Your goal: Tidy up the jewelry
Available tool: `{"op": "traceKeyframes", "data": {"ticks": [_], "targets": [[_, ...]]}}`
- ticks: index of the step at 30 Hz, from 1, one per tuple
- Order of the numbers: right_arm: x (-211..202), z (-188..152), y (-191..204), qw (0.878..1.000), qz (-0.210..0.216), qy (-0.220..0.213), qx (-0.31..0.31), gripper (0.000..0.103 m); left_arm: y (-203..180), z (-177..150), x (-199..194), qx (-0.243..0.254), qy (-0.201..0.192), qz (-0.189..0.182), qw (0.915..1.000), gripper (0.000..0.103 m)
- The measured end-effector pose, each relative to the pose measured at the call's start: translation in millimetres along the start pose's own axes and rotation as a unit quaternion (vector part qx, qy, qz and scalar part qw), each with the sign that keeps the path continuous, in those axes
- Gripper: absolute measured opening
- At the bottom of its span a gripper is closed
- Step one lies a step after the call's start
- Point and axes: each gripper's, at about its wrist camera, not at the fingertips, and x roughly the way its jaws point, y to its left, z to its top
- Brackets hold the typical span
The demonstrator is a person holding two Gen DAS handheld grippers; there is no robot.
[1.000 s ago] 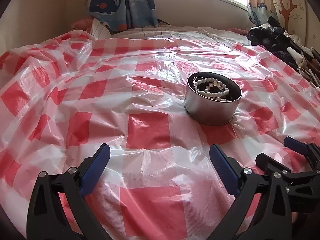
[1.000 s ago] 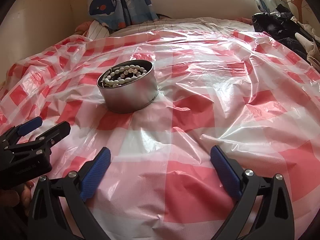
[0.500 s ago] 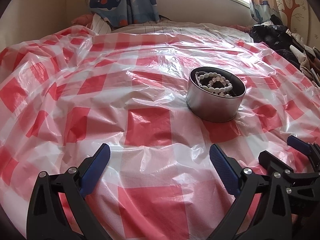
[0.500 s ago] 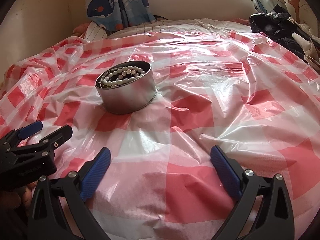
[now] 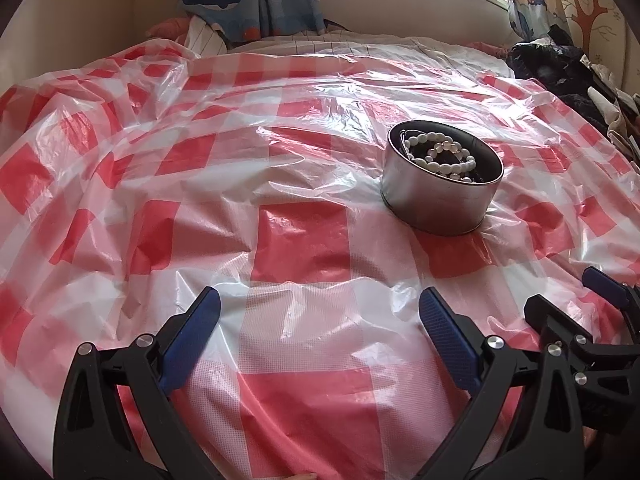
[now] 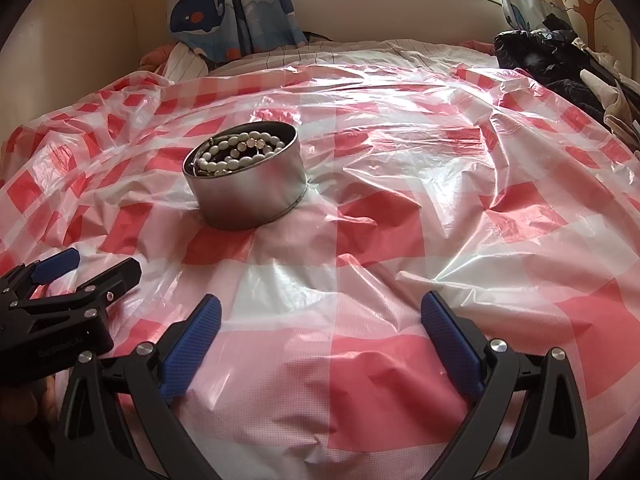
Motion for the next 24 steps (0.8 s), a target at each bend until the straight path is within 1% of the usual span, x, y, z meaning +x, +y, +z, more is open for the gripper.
{"op": "traceKeyframes", "data": {"ticks": [9, 13, 15, 21, 24], "targets": [[0, 0, -1, 1.000, 0.001, 0.000, 0.003, 0.096, 0, -1, 2, -0.002, 0.008, 0.002, 1.0000, 0.096], [-8, 0, -11, 0.999, -0.011, -0.027, 0.034, 0.096, 0, -3, 1, -0.002, 0.011, 0.003, 0.9999, 0.096], [-7, 1, -14, 0.999, -0.008, -0.022, 0.040, 0.096, 0, -4, 0, -0.002, 0.009, 0.005, 0.9999, 0.096], [-3, 1, -7, 1.000, -0.015, -0.010, 0.021, 0.096, 1, -6, -5, -0.005, -0.004, 0.015, 0.9999, 0.096], [-1, 0, -2, 1.000, -0.024, -0.002, 0.008, 0.096, 0, -6, -4, -0.003, -0.004, 0.021, 0.9998, 0.096]]}}
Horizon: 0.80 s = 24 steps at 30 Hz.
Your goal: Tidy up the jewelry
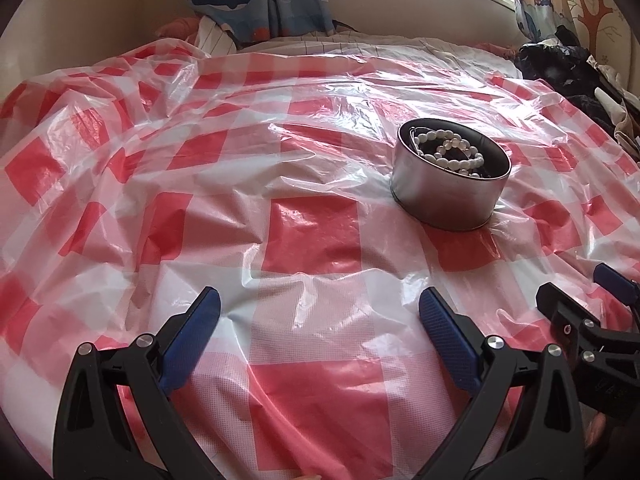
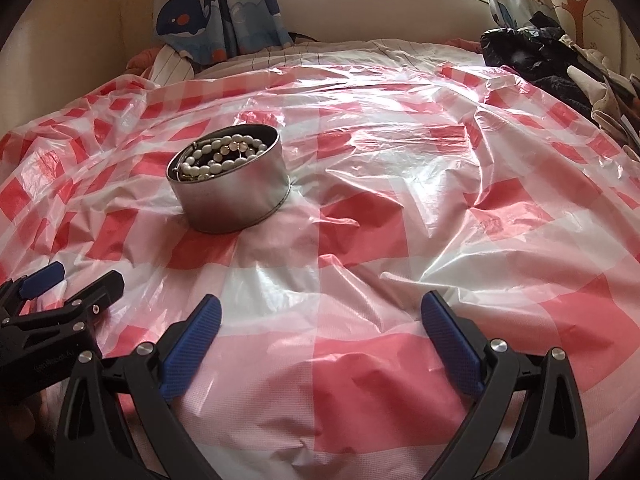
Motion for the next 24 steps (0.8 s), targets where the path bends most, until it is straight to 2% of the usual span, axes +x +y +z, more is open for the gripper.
{"op": "traceKeyframes", "data": {"ticks": [24], "targets": [[2.8, -0.5, 0.5, 1.000, -0.003, 0.006, -0.006, 0.096, 0.2, 0.0, 5.1, 0.001, 0.010, 0.002, 0.9999, 0.096]]}}
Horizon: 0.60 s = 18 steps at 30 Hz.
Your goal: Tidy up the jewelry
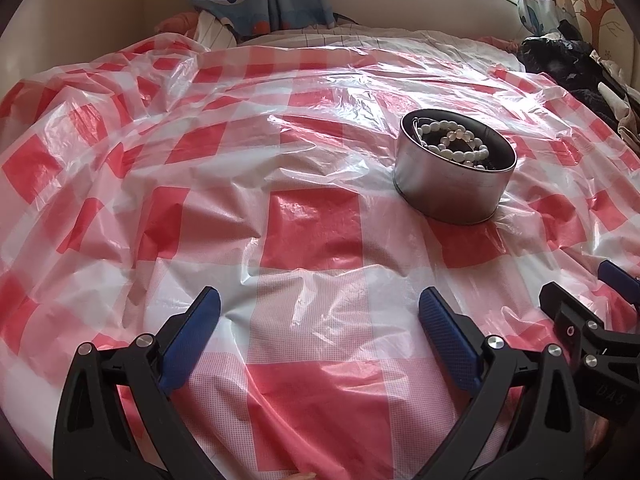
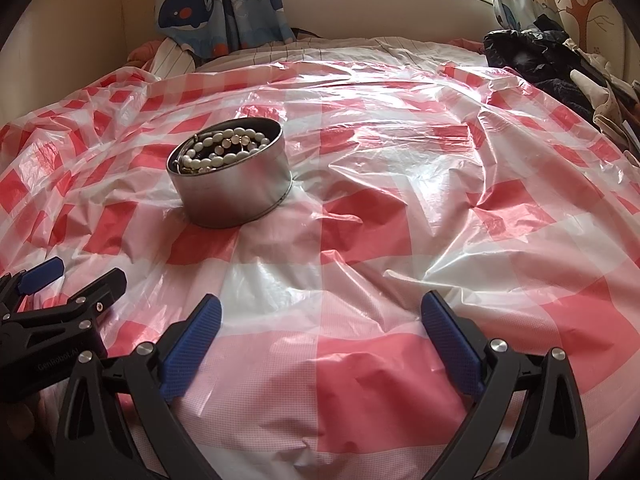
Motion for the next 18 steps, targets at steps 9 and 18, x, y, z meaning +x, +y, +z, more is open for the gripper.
{"op": "traceKeyframes", "data": {"ticks": [9, 18], "targets": [[0.0, 0.3, 0.1, 1.000, 0.000, 0.000, 0.000, 0.096, 0.8, -1.2, 2.7, -0.001, 0.003, -0.002, 1.0000, 0.096], [1.9, -1.4, 0.4, 1.000, -0.003, 0.004, -0.004, 0.096, 0.7, -1.2, 3.5, -0.002, 0.004, -0.002, 1.0000, 0.096]]}}
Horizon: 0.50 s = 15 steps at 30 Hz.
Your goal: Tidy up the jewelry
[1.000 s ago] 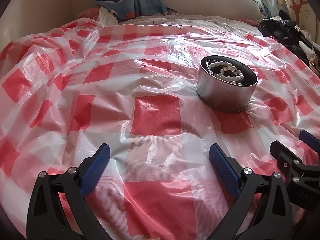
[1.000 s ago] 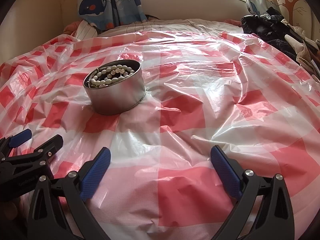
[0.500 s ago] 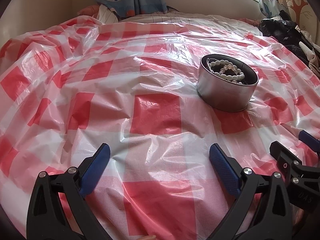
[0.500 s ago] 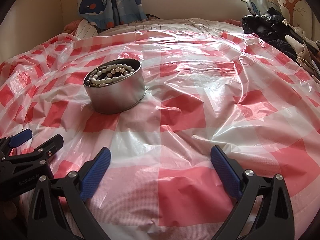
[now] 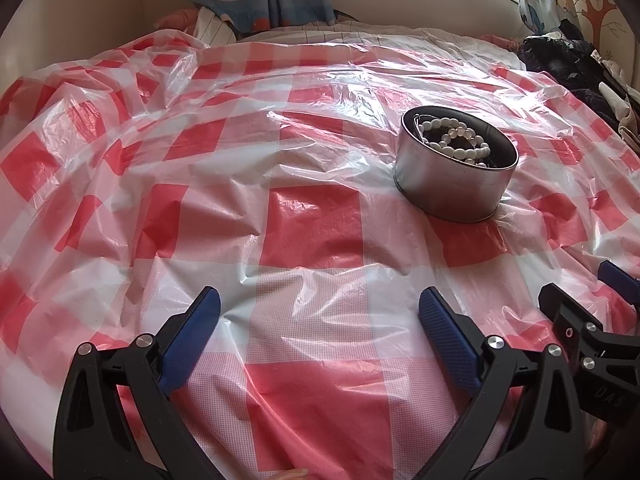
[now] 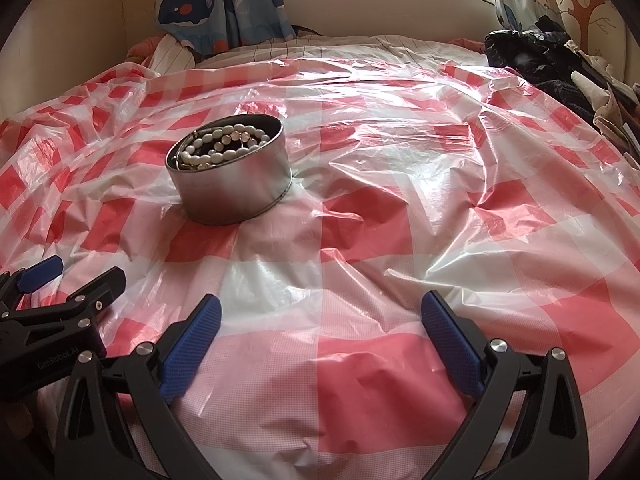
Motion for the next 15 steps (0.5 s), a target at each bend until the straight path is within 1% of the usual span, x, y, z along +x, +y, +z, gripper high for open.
{"op": "traceKeyframes", "data": {"ticks": [15], "targets": [[0.4, 0.5, 0.6, 1.000, -0.001, 0.001, -0.001, 0.096, 0.3, 0.8, 2.8, 0.000, 0.008, -0.002, 1.0000, 0.096]]}}
